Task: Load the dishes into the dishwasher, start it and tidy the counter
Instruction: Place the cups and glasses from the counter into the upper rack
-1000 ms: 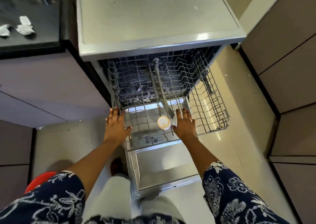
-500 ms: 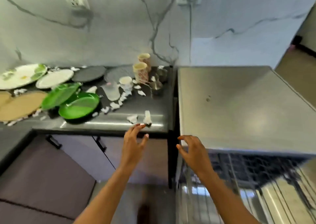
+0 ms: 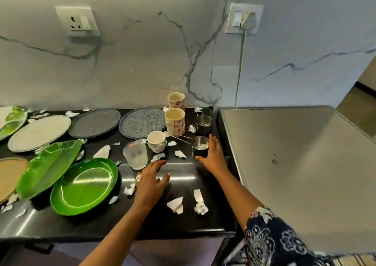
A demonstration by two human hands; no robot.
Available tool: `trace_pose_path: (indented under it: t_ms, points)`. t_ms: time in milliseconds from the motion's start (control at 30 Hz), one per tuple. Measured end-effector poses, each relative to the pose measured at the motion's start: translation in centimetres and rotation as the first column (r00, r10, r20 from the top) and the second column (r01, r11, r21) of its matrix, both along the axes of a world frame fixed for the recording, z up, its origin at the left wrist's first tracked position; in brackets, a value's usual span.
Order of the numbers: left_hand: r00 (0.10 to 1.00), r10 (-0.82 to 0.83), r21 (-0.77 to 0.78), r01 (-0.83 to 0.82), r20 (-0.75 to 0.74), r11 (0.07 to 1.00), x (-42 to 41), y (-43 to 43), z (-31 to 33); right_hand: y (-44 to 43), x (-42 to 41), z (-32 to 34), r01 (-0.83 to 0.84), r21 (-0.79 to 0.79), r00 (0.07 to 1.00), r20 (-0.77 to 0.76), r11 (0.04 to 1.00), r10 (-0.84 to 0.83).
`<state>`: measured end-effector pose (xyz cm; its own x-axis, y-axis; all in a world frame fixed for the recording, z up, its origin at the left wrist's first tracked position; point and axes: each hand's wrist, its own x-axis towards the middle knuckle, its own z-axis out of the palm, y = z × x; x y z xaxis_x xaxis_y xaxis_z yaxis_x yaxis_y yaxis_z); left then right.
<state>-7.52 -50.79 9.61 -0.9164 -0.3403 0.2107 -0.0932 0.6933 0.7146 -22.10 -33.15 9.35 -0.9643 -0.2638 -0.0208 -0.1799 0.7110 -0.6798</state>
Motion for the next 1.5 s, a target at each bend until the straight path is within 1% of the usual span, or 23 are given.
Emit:
trace_pose_path:
  t_ms: [100, 267, 300, 367, 400, 433, 467, 500, 533, 567, 600, 633, 767, 800, 867, 933, 967, 1033, 1100, 1167, 1233, 1367, 1500]
  points:
    - [0.995, -0.078, -0.016, 0.080, 0.063, 0.997, -2.2, 0.1, 0.3, -0.7, -3.2, 0.1, -0.007, -0.007, 0.998, 0.060, 1.000, 0.007]
    - [0.992, -0.109, 0.016, 0.108, 0.067, 0.994, -5.9, 0.8, 1.8, 0.0, -4.7, -0.4, -0.030, -0.060, 1.000, -0.006, 0.998, 0.030]
    - [0.993, -0.095, 0.070, 0.089, 0.075, 0.994, -6.3, 1.0, 2.0, 0.4, -4.4, -0.2, -0.018, -0.104, 1.000, -0.014, 0.994, 0.017]
    - [0.995, -0.053, 0.317, 0.023, 0.087, 0.948, -7.2, 1.8, 2.1, 1.7, -3.6, 0.2, 0.014, -0.227, 1.000, -0.021, 0.974, -0.019]
    - [0.996, -0.025, 0.489, -0.023, 0.091, 0.872, -7.6, 2.3, 2.2, 2.3, -3.1, 0.4, 0.017, -0.287, 0.999, -0.025, 0.958, -0.026]
    - [0.995, 0.006, 0.666, -0.072, 0.101, 0.743, -7.9, 2.8, 2.2, 2.9, -2.6, 0.6, 0.007, -0.329, 0.999, -0.034, 0.944, -0.019]
    - [0.993, 0.030, 0.810, -0.112, 0.116, 0.575, -8.2, 3.3, 2.3, 3.5, -2.1, 0.7, -0.015, -0.349, 0.999, -0.047, 0.937, -0.002]
    - [0.991, 0.044, 0.904, -0.130, 0.123, 0.407, -8.6, 3.7, 2.4, 4.0, -1.8, 0.9, -0.046, -0.348, 0.998, -0.059, 0.936, 0.028]
    - [0.992, 0.053, 0.949, -0.128, 0.118, 0.287, -8.9, 3.9, 2.6, 4.5, -1.7, 1.0, -0.081, -0.333, 0.996, -0.059, 0.939, 0.065]
    - [0.992, 0.053, 0.965, -0.123, 0.114, 0.232, -9.3, 3.9, 2.6, 5.0, -1.8, 1.1, -0.119, -0.311, 0.993, -0.052, 0.943, 0.108]
    - [0.993, 0.035, 0.968, -0.116, 0.111, 0.223, -9.7, 3.9, 2.9, 5.3, -2.1, 1.1, -0.157, -0.287, 0.988, -0.038, 0.945, 0.152]
    - [0.993, 0.008, 0.961, -0.120, 0.121, 0.248, -9.9, 3.7, 3.1, 5.7, -2.4, 1.2, -0.195, -0.265, 0.980, -0.017, 0.944, 0.197]
    - [0.952, -0.183, 0.899, -0.151, 0.244, 0.411, -10.7, 2.9, 4.1, 6.0, -5.1, 2.3, -0.308, -0.225, 0.940, 0.080, 0.925, 0.332]
    - [0.939, -0.216, 0.890, -0.153, 0.266, 0.430, -10.7, 2.7, 4.4, 5.8, -5.9, 2.8, -0.339, -0.219, 0.926, 0.094, 0.915, 0.366]
    - [0.935, -0.227, 0.896, -0.162, 0.274, 0.412, -10.9, 2.4, 4.9, 5.3, -7.6, 4.0, -0.424, -0.205, 0.879, 0.141, 0.882, 0.455]
    - [0.958, -0.157, 0.921, -0.173, 0.240, 0.350, -10.8, 2.4, 5.5, 4.6, -9.6, 5.0, -0.463, -0.262, 0.831, 0.203, 0.847, 0.518]
    - [0.969, -0.105, 0.930, -0.178, 0.222, 0.323, -10.7, 2.3, 5.6, 4.1, -10.6, 5.3, -0.433, -0.328, 0.832, 0.213, 0.840, 0.512]
    - [0.981, -0.010, 0.941, -0.185, 0.196, 0.282, -10.2, 1.9, 5.7, 3.1, -12.9, 5.2, -0.294, -0.417, 0.894, 0.198, 0.860, 0.402]
    - [0.983, 0.057, 0.954, -0.184, 0.175, 0.238, -9.5, 1.3, 5.8, 1.9, -15.3, 4.0, -0.210, -0.279, 0.950, 0.167, 0.937, 0.262]
    - [0.981, 0.104, 0.963, -0.180, 0.161, 0.203, -8.9, 0.9, 5.9, 0.6, -16.7, 2.3, -0.241, -0.073, 0.950, 0.188, 0.968, 0.251]
    - [0.978, 0.141, 0.966, -0.176, 0.151, 0.188, -8.4, 0.6, 5.9, -0.7, -17.3, 0.7, -0.257, -0.031, 0.948, 0.185, 0.966, 0.258]
    - [0.979, 0.168, 0.968, -0.152, 0.119, 0.200, -7.5, 0.8, 6.1, -1.5, -16.6, -0.3, -0.088, -0.208, 0.995, 0.029, 0.974, 0.097]
    - [0.979, 0.192, 0.976, -0.110, 0.073, 0.190, -5.3, 1.9, 7.1, 1.0, -12.5, 1.4, -0.091, -0.335, 0.995, -0.080, 0.938, 0.068]
